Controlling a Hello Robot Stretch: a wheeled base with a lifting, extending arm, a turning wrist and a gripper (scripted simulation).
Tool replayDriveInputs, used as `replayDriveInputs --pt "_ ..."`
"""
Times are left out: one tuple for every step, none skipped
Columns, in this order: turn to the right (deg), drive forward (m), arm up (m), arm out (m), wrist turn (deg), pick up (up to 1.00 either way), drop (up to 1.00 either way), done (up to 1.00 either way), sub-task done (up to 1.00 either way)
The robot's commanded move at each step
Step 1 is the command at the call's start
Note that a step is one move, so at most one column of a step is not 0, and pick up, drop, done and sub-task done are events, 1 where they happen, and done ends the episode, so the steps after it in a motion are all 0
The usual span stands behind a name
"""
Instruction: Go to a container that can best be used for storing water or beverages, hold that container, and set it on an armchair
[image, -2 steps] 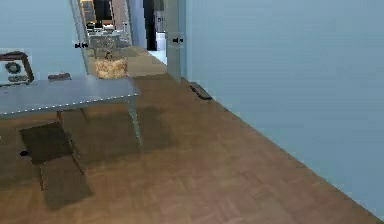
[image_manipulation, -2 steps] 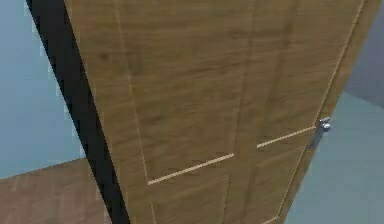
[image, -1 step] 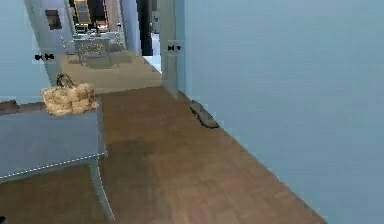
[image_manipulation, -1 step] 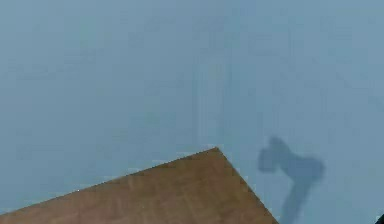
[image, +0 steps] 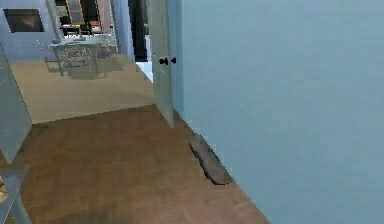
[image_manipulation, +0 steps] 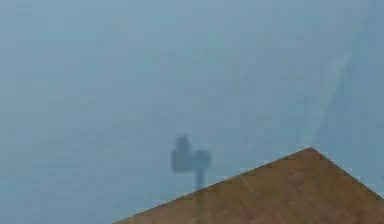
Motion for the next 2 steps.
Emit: replayDriveInputs --pt "-18.0 0.0 0.0 0.0 0.0 0.0 0.0 0.0 0.0" --pt "0.0 1.0 0.0 0.0 0.0 0.0 0.0 0.0 0.0"
